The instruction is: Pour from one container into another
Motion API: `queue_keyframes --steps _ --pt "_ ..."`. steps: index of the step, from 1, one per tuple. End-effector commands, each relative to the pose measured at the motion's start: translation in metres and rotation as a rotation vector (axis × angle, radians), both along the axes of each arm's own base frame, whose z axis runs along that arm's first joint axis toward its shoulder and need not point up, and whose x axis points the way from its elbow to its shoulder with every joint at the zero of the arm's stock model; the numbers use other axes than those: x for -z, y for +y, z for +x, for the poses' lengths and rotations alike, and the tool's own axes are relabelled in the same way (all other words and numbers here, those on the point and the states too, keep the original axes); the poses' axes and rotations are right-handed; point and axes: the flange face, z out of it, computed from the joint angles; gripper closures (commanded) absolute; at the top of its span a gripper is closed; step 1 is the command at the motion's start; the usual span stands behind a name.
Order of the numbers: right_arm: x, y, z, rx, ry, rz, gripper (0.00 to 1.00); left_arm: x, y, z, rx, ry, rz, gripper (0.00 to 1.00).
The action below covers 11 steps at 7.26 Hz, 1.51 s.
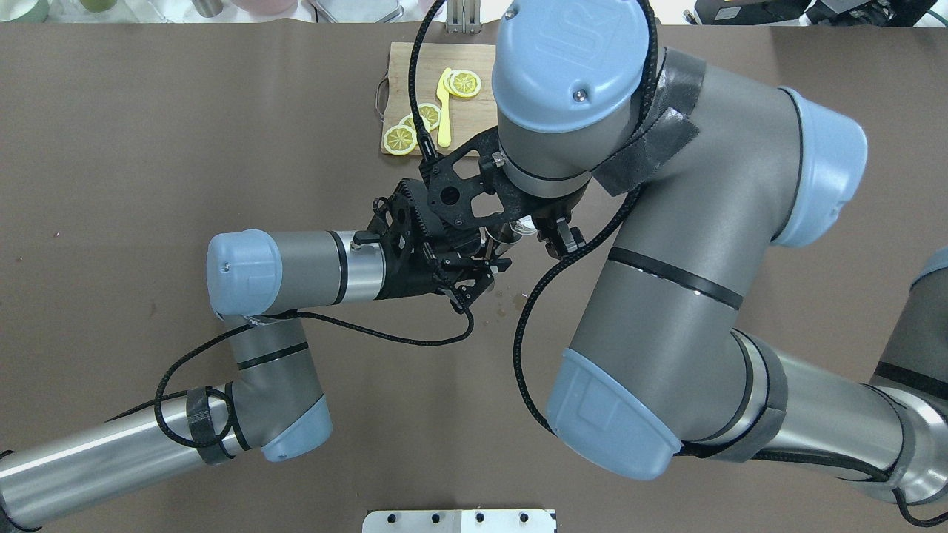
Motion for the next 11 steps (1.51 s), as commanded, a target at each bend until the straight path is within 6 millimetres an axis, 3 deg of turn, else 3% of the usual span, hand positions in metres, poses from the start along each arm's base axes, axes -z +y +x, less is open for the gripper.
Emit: queue_keyframes --steps 1,11 --pt "0.0 -0.001 0.001 0.007 0.027 0.019 1.0 0.0 0.0 0.0 0.0 0.0 0.0 1.0" --pt "0.018 -0.013 -0.004 -0.034 0.109 0.036 1.0 0.0 0.002 0.001 -0.002 0.002 0.001 1.0"
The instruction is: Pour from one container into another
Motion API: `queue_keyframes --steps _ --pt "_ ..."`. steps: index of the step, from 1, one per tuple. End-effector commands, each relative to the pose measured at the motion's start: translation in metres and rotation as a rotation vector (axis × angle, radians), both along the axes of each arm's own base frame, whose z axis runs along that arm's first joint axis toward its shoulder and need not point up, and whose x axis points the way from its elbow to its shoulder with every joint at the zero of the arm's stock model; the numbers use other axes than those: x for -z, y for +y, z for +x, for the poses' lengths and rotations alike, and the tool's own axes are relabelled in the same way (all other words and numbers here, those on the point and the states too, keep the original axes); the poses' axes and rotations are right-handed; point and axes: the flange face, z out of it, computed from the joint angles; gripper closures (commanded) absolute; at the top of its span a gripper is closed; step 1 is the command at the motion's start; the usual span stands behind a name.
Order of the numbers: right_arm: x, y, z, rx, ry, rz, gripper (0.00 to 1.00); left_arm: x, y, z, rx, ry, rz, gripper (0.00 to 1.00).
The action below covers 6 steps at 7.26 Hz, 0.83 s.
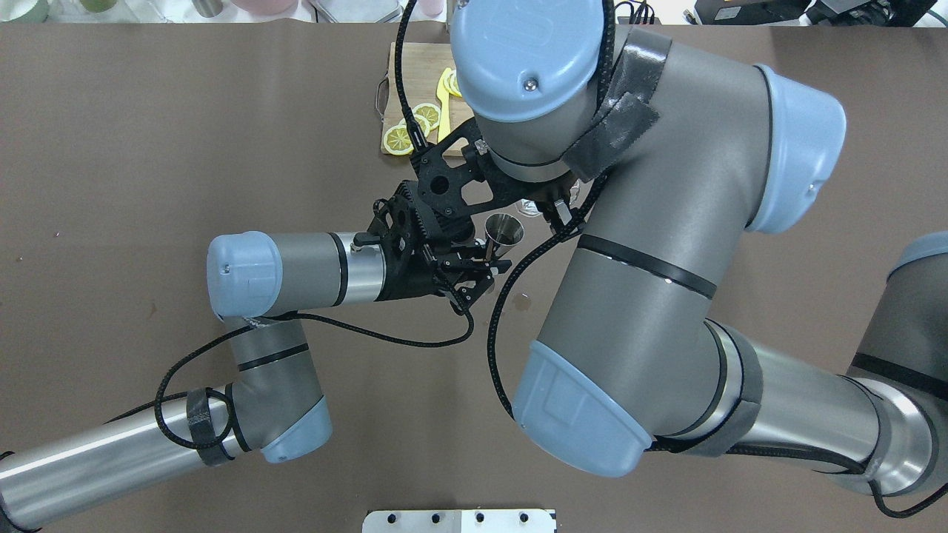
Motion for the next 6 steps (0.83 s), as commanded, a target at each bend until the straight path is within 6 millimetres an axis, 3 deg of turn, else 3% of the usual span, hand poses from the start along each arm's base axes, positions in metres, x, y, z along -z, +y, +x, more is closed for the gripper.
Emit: queue_keyframes --steps 1,4,6 --pt "0.002 -0.003 -0.005 -0.005 0.016 0.001 1.0 0.0 0.001 0.001 -0.002 -0.002 0.0 1.0" --pt "0.006 -0.004 -0.008 -0.013 0.046 0.005 1.0 -0.002 0.002 0.003 -0.003 -0.003 -0.001 1.0" --pt "0.004 0.005 -0.018 -0.005 0.074 0.021 1.0 -0.002 0.002 0.003 -0.003 -0.003 -0.001 1.0"
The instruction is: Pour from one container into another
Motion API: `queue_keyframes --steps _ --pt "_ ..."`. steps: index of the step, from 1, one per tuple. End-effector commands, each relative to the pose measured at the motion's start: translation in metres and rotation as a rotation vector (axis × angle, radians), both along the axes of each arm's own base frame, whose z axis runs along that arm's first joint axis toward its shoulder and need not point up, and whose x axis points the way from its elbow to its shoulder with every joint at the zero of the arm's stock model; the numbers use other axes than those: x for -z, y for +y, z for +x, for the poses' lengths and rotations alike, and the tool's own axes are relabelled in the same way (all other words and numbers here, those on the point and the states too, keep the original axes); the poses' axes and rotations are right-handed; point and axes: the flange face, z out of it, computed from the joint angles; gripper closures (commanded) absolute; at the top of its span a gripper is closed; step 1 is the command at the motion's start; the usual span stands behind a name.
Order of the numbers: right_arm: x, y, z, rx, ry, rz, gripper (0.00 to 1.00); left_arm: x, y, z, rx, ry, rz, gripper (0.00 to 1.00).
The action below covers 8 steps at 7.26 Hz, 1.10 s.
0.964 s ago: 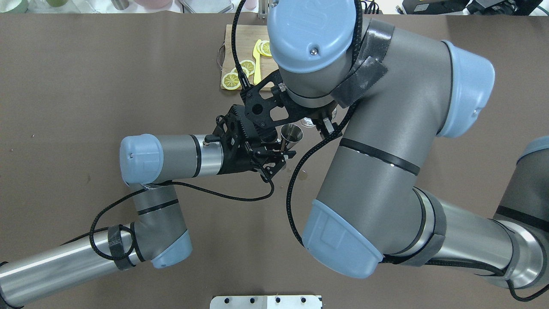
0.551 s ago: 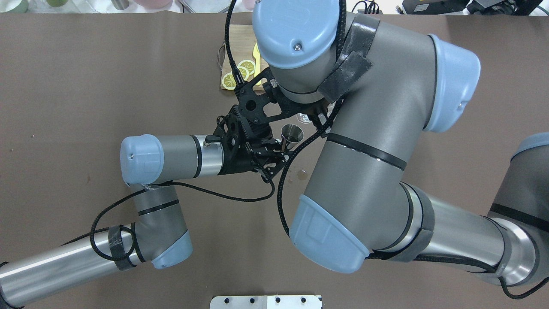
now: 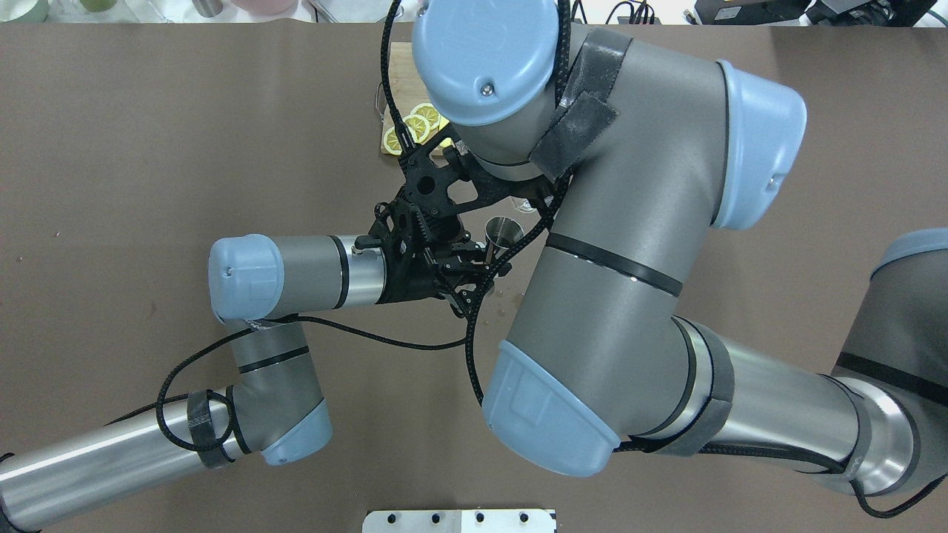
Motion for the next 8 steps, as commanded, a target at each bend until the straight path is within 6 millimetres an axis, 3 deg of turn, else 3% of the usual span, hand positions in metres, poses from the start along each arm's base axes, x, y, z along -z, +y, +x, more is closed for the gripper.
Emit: queue_keyframes --steps 1,8 --pt "-0.001 0.006 -0.006 0.004 0.018 0.013 1.0 -0.001 0.0 0.0 0.001 -0.001 -0.001 1.0" --pt "-0.002 0.016 -0.016 0.014 0.057 0.034 1.0 0.002 0.001 0.001 -0.001 0.002 0.001 1.0"
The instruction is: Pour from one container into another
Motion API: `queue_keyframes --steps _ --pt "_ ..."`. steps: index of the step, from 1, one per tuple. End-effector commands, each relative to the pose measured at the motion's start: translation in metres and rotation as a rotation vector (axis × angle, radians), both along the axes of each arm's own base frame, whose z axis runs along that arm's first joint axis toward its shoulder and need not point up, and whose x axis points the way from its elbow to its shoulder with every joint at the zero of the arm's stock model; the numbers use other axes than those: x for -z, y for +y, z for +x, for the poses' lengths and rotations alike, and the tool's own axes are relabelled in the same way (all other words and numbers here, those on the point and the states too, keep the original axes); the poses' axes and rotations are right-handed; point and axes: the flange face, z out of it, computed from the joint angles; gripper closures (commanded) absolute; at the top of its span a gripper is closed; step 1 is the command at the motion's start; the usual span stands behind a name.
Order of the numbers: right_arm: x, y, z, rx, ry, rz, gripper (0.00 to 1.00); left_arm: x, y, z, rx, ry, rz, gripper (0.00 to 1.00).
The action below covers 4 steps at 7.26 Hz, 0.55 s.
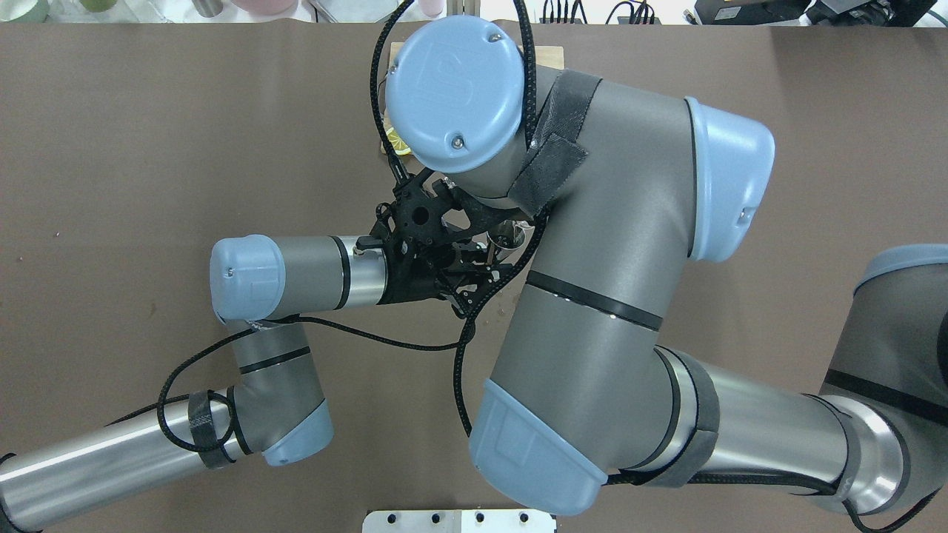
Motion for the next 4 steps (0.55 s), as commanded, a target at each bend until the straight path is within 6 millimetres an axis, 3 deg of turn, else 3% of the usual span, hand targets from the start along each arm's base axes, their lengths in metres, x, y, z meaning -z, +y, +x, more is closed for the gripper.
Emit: queue_keyframes --steps 1,4 --pt "0.0009 0.0025 -0.0022 0.002 0.004 0.007 1.0 0.0003 0.0 0.0 0.0 0.001 -0.003 1.0" --pt "0.0012 0.0029 -0.0023 0.001 0.008 0.009 1.0 0.0016 0.0014 -0.0003 -0.003 0.004 -0.001 1.0"
